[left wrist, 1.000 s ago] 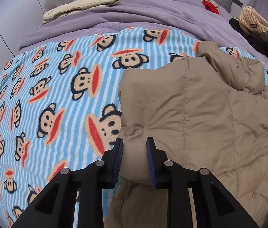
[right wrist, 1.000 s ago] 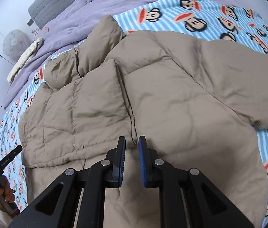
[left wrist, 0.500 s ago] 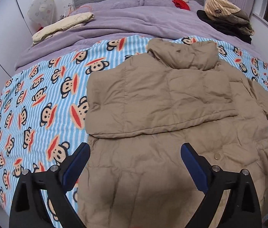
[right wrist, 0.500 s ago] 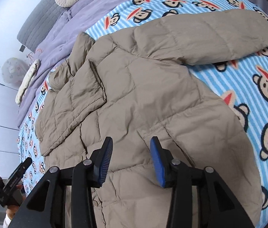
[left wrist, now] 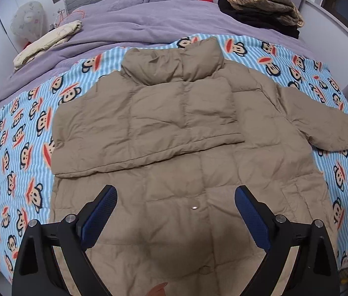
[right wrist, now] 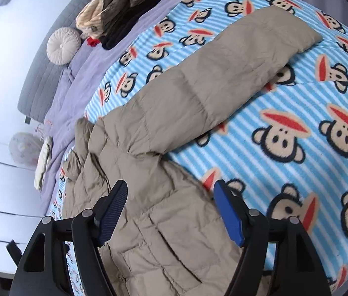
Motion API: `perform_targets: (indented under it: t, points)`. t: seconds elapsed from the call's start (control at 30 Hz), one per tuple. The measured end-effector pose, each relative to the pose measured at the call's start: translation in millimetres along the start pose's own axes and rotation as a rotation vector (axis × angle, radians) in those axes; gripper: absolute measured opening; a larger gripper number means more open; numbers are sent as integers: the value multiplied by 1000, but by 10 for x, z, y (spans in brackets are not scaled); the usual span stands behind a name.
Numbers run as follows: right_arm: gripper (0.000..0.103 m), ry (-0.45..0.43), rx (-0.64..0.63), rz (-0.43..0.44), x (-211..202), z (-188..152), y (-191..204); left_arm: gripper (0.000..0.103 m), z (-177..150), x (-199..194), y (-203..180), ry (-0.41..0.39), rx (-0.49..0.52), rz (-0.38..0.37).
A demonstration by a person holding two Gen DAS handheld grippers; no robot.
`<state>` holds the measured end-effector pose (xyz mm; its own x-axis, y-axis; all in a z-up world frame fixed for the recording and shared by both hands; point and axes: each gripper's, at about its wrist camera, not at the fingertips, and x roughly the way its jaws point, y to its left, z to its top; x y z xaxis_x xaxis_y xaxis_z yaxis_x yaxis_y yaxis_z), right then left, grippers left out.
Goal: Fold large clothes
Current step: 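Grasp the other jacket sleeve with the right tool and lift it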
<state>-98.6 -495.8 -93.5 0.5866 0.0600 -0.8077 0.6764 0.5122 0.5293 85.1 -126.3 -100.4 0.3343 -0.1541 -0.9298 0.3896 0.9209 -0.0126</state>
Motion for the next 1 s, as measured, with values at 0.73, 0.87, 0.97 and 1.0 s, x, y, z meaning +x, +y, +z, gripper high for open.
perform_targets:
  t: [0.73,0.87,0.97,1.0]
  points:
    - [103,-6,558,193,705,1575,-1836,97,430,227,-708,75,-24,-25]
    - [102,-73,646,296,807,1654,-1931,97,476,276,-627,69,-44,-18]
    - [48,-81,648,359,838,1713,-1882,97,505,287,-536,56,-76,-16]
    - [20,-64,642,360,866,1736,-1861,97,511,282,-500,50,-84,-12]
